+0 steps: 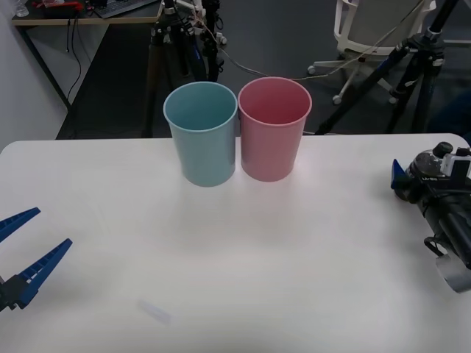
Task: Grasp the object on the table and drop it into the matching bin: aluminum can to the light blue bin, PET bottle to the pink bin.
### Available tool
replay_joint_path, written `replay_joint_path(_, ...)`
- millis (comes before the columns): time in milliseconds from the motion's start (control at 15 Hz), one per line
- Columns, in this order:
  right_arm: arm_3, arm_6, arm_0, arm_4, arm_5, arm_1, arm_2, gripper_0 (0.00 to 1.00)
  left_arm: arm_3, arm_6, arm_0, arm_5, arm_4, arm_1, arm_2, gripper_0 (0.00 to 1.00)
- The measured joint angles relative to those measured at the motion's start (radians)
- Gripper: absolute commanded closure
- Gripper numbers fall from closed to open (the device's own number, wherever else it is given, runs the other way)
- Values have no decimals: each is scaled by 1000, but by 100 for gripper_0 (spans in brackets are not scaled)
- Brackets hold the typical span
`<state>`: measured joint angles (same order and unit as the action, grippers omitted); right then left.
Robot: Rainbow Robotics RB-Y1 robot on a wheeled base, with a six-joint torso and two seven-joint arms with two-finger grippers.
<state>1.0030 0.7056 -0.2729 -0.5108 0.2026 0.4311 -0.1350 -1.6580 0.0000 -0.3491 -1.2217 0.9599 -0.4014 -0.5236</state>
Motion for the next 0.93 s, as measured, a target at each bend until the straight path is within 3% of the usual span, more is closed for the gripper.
replay_joint_path(67,0,1,0,-5,0,0,0,100,0,0,0,0,0,0,0,0)
replay_joint_path(800,6,28,28,-6,25,12,-16,100,0,0,0,0,0,0,0,0)
replay_joint_path(933,90,22,86,6,14,25,-10,100,0,0,0,0,0,0,0,0)
